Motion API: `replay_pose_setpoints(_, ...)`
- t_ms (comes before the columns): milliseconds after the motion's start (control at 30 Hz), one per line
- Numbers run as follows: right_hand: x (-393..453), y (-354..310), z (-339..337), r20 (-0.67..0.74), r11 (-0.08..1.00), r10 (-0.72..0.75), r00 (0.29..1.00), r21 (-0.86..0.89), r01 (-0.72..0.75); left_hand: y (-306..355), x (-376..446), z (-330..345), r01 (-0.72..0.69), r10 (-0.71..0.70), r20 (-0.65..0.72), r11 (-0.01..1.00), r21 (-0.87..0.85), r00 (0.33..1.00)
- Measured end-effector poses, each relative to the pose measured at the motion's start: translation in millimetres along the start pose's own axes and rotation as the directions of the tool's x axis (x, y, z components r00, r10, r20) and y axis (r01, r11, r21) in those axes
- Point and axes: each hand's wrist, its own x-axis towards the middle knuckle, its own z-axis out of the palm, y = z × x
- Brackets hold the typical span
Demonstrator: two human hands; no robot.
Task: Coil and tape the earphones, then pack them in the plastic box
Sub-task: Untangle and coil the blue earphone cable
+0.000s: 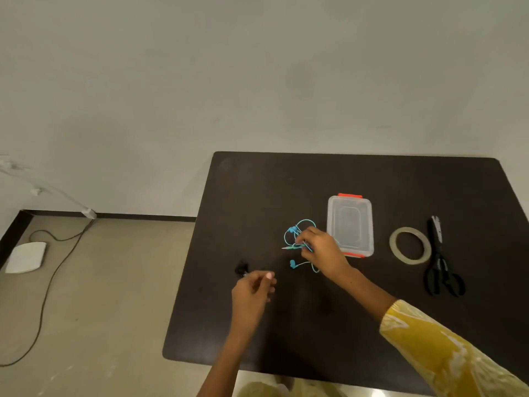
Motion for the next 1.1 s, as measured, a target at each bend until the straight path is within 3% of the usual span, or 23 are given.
replay_pose_setpoints(267,-86.2,11.8,-57.6,-0.074,0.962,-0.112,0.991,0.243,0.127,19.3,-17.4,69.4,-0.063,0.077,0.114,0.990,-0.125,0.990)
replay_pose_setpoints(400,-115.8,21.4,-75.6,-0.141,0.917,-0.075,0.987,0.378,0.124,22.8,-26.1,91.9,-0.149,0.153,0.131,0.988,-0.040,0.979)
replay_pose_setpoints(567,-138.9,40.1,-87.3,-0.134,0.877,-0.020,0.991,0.474,0.082,26.8,-39.0,107.9,-0.123,0.131,0.139,0.990,-0.064,0.982)
replay_pose_setpoints(733,-151.7,56.6,-89.2,-0.118,0.869,0.043,0.992,0.494,0.021,32.9,-49.4,110.9,-0.172,0.122,0.319,0.976,0.134,0.940)
replay_pose_setpoints(833,-156.7,61.3,-89.2,-0.115,0.871,0.066,0.991,0.492,-0.001,35.7,-56.5,114.5,-0.127,0.083,0.383,0.988,0.092,0.920)
replay_pose_setpoints(1000,-162.0,62.3,-90.1,-0.137,0.872,0.073,0.988,0.489,0.003,39.5,-62.6,122.8,-0.061,0.070,0.281,0.997,-0.039,0.957)
replay_pose_setpoints(1100,-161.1,61.7,-90.5,-0.147,0.883,0.095,0.984,0.469,-0.015,44.1,-62.2,125.3,-0.069,0.075,0.211,0.997,-0.033,0.975)
